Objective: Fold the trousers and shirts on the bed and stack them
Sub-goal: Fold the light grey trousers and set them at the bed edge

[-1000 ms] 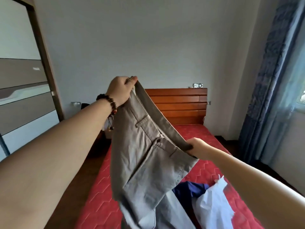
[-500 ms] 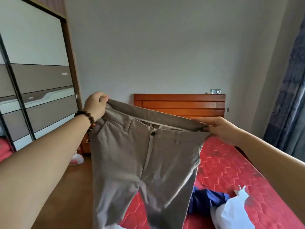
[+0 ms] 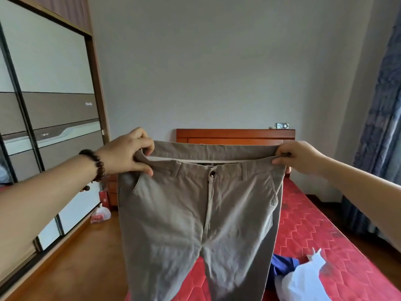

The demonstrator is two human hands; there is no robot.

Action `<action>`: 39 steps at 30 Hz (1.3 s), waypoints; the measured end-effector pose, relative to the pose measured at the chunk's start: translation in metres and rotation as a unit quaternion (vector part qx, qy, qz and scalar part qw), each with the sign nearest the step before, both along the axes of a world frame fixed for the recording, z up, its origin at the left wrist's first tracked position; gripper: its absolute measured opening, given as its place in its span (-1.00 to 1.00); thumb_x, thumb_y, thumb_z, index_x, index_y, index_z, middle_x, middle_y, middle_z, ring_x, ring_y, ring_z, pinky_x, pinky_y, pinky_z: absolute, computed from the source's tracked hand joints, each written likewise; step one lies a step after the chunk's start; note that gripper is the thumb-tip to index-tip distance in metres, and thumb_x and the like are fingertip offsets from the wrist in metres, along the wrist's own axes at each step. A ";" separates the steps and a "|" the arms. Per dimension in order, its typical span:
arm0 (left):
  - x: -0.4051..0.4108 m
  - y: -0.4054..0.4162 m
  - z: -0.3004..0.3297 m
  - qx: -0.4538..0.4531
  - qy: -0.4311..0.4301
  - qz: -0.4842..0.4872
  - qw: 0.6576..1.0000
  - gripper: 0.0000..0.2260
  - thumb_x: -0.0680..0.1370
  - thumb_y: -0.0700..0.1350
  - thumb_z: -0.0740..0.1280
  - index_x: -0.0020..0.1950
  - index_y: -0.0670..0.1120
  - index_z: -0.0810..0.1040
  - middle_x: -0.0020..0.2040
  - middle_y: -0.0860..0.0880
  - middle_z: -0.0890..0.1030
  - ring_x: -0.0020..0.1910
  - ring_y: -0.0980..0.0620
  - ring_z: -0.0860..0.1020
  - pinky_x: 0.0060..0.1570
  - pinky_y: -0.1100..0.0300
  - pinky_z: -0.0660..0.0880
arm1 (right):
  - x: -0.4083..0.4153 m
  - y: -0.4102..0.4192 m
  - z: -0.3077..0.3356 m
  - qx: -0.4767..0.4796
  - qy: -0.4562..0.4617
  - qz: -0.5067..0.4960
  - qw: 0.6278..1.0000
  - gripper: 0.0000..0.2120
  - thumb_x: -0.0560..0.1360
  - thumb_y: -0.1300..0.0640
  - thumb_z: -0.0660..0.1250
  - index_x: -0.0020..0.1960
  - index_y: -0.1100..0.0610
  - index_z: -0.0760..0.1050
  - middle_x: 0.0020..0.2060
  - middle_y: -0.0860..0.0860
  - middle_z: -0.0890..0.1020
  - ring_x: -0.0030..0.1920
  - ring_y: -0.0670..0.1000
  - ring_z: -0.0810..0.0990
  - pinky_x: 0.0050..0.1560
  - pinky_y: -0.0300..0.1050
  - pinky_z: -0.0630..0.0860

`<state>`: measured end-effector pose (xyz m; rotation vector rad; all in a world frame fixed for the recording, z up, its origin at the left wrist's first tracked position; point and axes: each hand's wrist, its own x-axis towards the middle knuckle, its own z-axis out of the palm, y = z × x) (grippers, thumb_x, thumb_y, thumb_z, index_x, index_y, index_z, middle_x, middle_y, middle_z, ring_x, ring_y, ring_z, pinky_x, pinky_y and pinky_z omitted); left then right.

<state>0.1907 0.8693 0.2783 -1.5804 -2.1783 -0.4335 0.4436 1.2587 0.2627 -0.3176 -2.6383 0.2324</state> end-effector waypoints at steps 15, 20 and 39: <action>0.034 -0.024 0.033 0.248 -0.148 -0.002 0.957 -0.77 0.28 0.17 0.50 -0.20 0.06 0.64 -0.28 0.08 0.65 -0.29 0.19 0.58 -0.28 0.31 0.51 | 0.038 -0.022 0.032 -0.179 0.287 0.022 0.941 -0.79 0.60 0.09 0.21 -0.20 0.09 0.47 -0.38 -0.14 0.47 -0.38 -0.19 0.36 -0.39 -0.39 0.27; 0.048 -0.010 0.022 0.267 -0.242 0.001 0.933 -0.83 0.39 -0.02 0.51 -0.08 -0.04 0.66 -0.13 -0.02 0.70 -0.12 0.03 0.64 -0.10 0.29 0.55 | 0.040 -0.027 0.033 -0.247 0.321 -0.016 0.914 -0.95 0.52 0.00 0.36 -0.04 -0.05 0.54 -0.27 -0.09 0.61 -0.29 -0.13 0.54 -0.30 -0.32 0.43; 0.110 0.127 0.019 0.410 -0.563 0.053 0.715 -0.86 0.51 -0.08 0.41 -0.12 -0.15 0.61 0.02 -0.27 0.65 0.01 -0.21 0.63 0.12 -0.17 0.54 | 0.048 -0.059 0.043 -0.502 0.295 -0.080 0.809 -0.68 0.55 -0.05 0.30 -0.05 0.23 0.57 -0.13 0.16 0.63 -0.08 0.15 0.62 0.07 0.15 0.57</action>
